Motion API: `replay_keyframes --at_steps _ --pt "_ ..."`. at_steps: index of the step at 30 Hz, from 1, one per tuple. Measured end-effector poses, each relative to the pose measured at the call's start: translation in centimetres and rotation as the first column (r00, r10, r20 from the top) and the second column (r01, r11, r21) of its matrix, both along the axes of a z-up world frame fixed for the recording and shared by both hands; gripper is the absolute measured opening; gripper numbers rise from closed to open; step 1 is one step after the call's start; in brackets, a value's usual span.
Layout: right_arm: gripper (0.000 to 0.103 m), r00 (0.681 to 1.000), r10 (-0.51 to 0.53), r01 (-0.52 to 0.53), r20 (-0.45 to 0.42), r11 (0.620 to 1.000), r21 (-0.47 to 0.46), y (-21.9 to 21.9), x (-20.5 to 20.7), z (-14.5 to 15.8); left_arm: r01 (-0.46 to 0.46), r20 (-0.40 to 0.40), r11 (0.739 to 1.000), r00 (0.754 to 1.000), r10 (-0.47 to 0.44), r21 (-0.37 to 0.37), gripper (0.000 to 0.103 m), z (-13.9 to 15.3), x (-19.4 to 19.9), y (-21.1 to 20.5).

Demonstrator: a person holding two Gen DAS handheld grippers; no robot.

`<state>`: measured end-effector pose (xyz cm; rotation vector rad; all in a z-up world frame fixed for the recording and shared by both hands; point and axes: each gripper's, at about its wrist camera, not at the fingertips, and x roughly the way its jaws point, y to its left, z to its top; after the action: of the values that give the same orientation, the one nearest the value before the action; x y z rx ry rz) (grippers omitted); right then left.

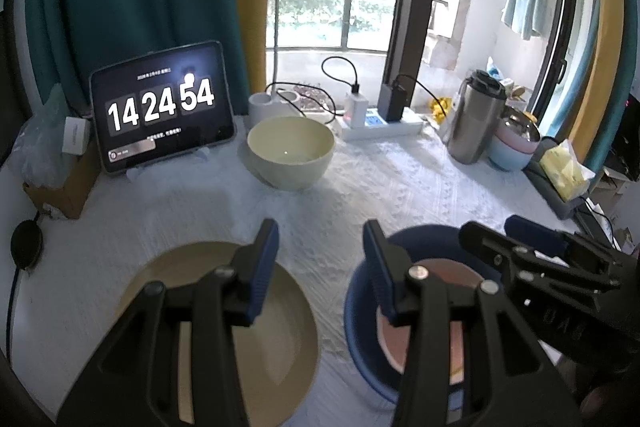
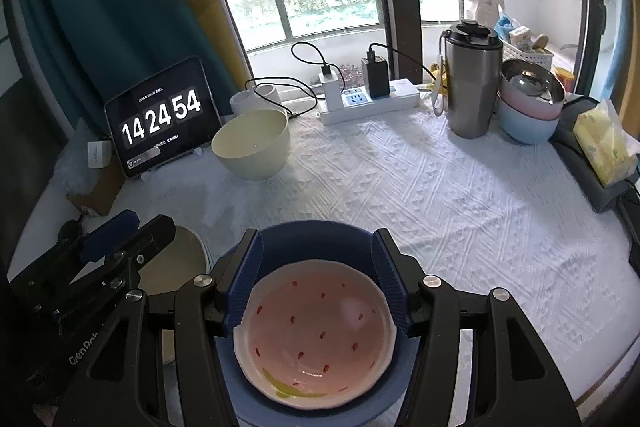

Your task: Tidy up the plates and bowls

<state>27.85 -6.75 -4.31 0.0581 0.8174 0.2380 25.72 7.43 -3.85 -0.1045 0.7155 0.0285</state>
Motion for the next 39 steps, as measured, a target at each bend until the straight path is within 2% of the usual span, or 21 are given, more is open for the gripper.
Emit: replay_keyframes --at_steps 18,39 --pt "0.06 0.999 0.044 -0.043 0.017 0.998 -0.049 2.4 4.2 0.6 -0.03 0.015 1.0 0.999 0.03 -0.001 0.045 0.4 3.4 3.0" --pt "0.06 0.996 0.09 -0.091 -0.012 0.991 -0.099 5.3 9.9 -0.6 -0.071 -0.004 0.997 0.997 0.071 0.007 0.045 -0.6 8.4 5.7"
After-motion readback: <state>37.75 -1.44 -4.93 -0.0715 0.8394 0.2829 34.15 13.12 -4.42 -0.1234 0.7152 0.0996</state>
